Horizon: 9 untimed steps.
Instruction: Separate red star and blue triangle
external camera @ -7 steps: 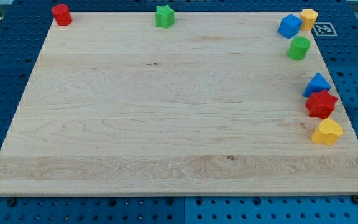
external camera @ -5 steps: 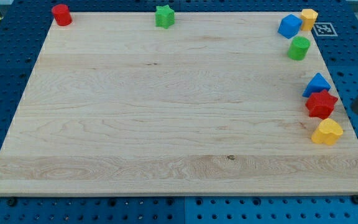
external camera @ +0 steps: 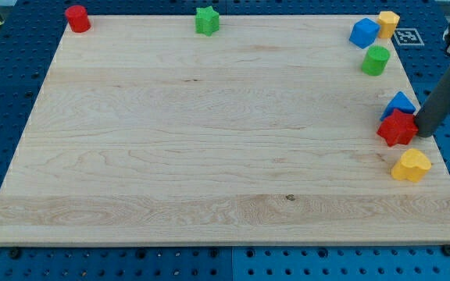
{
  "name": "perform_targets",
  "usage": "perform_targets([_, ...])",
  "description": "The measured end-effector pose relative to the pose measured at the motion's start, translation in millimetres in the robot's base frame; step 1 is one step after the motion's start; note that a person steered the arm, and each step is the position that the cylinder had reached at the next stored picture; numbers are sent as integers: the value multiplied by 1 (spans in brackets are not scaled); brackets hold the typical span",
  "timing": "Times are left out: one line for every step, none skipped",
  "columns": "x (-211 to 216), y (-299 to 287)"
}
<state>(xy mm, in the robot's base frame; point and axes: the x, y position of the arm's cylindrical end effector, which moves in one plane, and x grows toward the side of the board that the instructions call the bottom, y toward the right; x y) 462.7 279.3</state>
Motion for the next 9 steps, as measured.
perform_targets([-15,-5])
perform_targets([-27,-15])
perform_targets([-29,-38])
perform_targets([-29,-68])
perform_targets([-29,-92])
perform_targets([-29,-102])
perform_targets([-14,-84])
perform_targets([-10,-63])
perform_targets([-12,-57])
